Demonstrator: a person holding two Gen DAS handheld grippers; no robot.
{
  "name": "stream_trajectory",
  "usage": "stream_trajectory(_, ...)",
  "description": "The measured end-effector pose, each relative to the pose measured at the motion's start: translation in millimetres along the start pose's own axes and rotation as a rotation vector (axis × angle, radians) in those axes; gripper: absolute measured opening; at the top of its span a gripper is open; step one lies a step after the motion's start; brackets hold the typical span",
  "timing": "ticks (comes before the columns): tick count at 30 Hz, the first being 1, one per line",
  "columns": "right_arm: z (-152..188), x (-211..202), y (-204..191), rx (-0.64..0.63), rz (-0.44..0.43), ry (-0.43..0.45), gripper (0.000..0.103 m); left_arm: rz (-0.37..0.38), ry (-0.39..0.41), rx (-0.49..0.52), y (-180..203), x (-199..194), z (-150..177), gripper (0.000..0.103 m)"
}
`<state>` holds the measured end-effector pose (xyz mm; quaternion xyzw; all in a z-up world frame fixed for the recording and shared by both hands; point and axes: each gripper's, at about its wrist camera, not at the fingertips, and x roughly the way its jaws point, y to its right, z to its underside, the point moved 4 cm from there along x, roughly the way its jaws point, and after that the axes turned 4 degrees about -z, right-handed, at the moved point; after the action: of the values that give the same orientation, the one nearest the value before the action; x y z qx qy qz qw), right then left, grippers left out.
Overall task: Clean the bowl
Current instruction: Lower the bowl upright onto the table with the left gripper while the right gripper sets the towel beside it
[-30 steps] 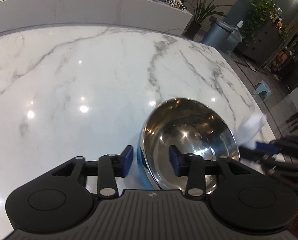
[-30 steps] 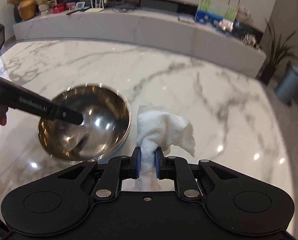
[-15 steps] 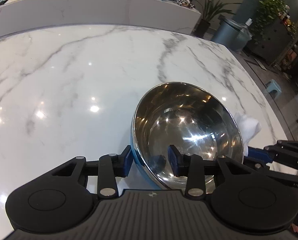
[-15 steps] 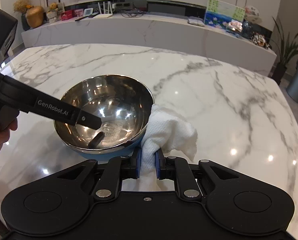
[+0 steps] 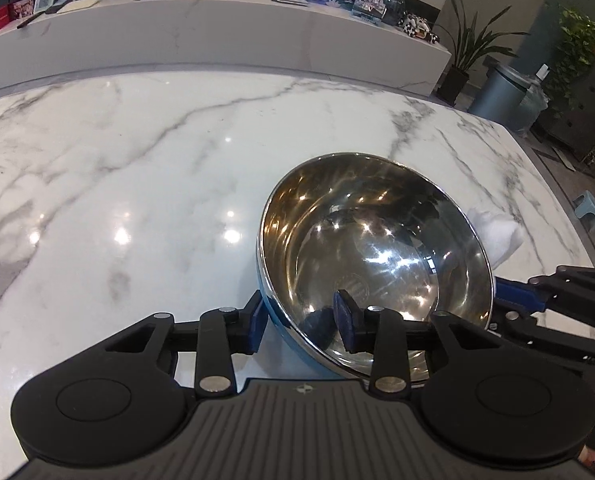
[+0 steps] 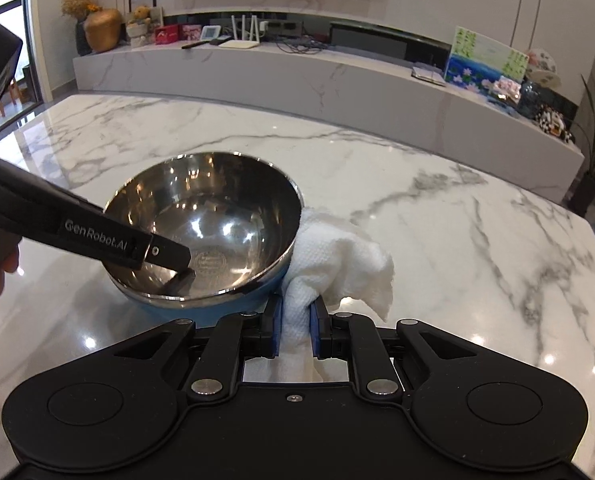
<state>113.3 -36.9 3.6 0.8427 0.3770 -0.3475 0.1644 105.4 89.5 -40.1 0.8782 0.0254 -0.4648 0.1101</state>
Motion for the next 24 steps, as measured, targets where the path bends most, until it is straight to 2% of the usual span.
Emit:
stream_trajectory(7,8,9,-3,-0.043,0.025,0.011,0.014,0.003,0.006,-0.006,-1,0,1,0.034)
stream_trajectory(14,10,7,-4,-0.013,0.054,0.045,0.017,0.015,0.008,-0.018,-2,2,0,0.034)
stream_trajectory(16,11,3,-5,0.004,0.069,0.052,0.031,0.018,0.007,-0.022,-3,3,0,0.034)
stream_trajectory(19,14,-7,-8,0.024,0.109,0.078,0.04,0.017,0.007,-0.023,-3,3,-1,0.034)
stream_trajectory(24,19,-9,-9,0.045,0.143,0.079,0.042,0.016,0.009,-0.021,-2,3,0,0.034)
